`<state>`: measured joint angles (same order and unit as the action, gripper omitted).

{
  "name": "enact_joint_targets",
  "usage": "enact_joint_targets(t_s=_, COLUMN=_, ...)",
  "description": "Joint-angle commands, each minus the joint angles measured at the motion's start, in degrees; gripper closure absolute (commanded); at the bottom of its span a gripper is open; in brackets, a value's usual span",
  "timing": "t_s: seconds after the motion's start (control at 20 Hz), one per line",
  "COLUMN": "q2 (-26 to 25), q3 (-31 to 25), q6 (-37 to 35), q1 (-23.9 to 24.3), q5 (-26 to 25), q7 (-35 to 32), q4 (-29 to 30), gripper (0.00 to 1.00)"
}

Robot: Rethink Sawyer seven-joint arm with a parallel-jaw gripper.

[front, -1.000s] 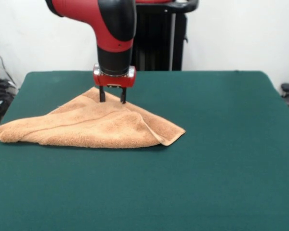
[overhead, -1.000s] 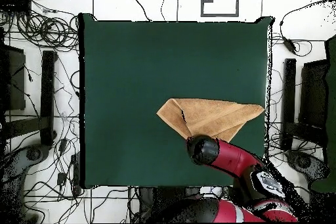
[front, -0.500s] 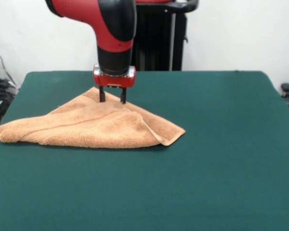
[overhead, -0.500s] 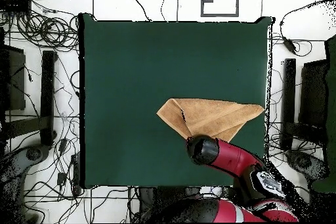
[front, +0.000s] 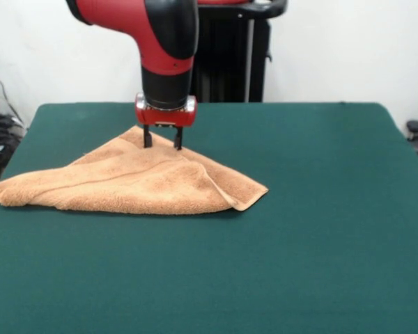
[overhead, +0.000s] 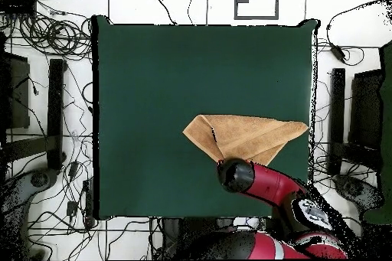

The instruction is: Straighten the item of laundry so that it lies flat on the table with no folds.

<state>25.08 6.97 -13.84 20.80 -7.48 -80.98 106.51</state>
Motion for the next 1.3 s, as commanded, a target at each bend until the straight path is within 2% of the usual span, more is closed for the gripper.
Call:
enact_joint_targets(t_s=0.05, q2=-8.5, q3=-7.0, q6=16.6, q1=-0.3, q5=-2.4, q7=-8.8, q4=-9.0, gripper=0.0)
enact_joint_targets(t_s=0.5, q2=-14.6, q3=-8.7, q6=21.1, q1=2.2, q5=-3.6, q7=-8.5, q4=-14.5, gripper=0.0)
enact_joint_targets(t_s=0.85, q2=-18.9, q3=-10.8, q6=17.8, q1=3.9, q5=-4.1, q7=-5.9, q4=-21.5, gripper=0.0)
enact_joint_targets(t_s=1.3, q2=-17.8, q3=-9.5, q6=9.7, q1=2.2, q5=-3.7, q7=-6.0, q4=-25.2, gripper=0.0)
